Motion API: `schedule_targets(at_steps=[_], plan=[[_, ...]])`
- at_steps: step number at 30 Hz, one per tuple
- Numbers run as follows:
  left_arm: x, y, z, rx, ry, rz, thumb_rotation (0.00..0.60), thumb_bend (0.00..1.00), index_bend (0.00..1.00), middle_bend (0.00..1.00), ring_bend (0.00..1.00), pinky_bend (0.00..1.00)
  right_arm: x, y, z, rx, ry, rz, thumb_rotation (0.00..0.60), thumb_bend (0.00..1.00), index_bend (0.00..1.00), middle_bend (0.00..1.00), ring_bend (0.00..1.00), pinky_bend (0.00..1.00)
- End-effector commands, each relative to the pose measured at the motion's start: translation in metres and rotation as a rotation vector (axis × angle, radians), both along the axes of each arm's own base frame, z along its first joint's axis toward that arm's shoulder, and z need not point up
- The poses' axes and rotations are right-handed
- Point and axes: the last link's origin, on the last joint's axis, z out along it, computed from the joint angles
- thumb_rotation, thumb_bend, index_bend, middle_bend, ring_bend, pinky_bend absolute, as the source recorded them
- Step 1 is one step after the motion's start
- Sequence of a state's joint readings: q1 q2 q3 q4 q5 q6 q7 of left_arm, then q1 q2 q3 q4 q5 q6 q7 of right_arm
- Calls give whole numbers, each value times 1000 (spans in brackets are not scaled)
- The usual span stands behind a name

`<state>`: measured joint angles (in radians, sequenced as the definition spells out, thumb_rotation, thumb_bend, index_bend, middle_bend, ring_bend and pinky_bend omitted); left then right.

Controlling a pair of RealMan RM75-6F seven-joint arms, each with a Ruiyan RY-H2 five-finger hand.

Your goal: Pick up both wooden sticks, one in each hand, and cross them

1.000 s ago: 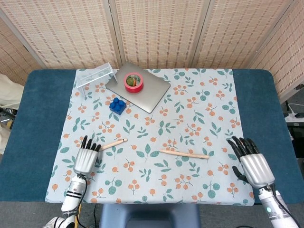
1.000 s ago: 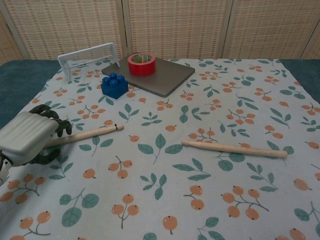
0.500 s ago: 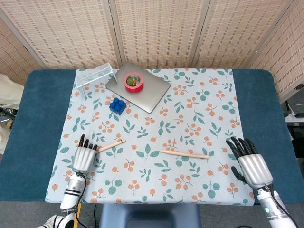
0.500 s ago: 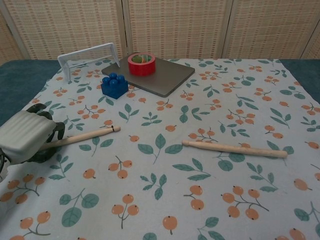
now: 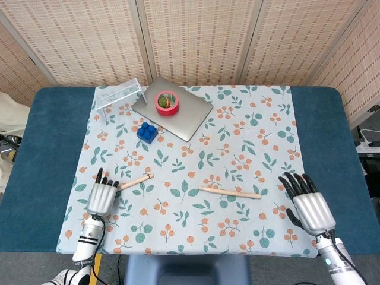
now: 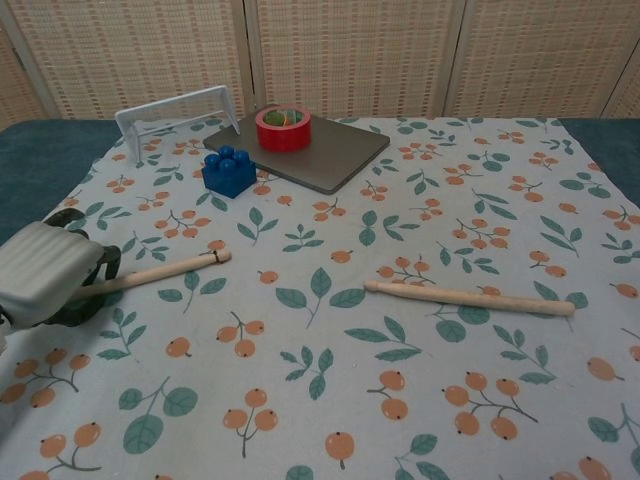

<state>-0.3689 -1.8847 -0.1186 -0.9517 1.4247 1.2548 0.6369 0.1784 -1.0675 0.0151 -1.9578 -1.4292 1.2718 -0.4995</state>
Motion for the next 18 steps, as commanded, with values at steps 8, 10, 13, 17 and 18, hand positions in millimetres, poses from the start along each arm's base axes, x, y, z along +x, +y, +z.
schedule_targets(at_steps=[8,10,13,17,18], plan=[[2,2,17,58,-110,-116,600,549,850,990,606,189,8,-7,-18,53,33,-1,600,321,0,0,0,0],[-2,3,25,70,-118,-160,600,552,859,999,617,191,9,-12,-25,72,48,-2,600,321,0,0,0,0],[-6,1,37,86,-152,-214,600,553,862,1000,617,191,14,-20,-35,76,65,10,600,322,2,5,0,0],[-12,-2,48,90,-143,-262,600,553,863,1000,617,191,27,-29,-53,57,65,40,600,321,119,106,0,0],[-12,-3,51,91,-135,-274,600,552,863,1000,617,190,31,-31,-60,48,64,52,600,322,146,135,0,0]])
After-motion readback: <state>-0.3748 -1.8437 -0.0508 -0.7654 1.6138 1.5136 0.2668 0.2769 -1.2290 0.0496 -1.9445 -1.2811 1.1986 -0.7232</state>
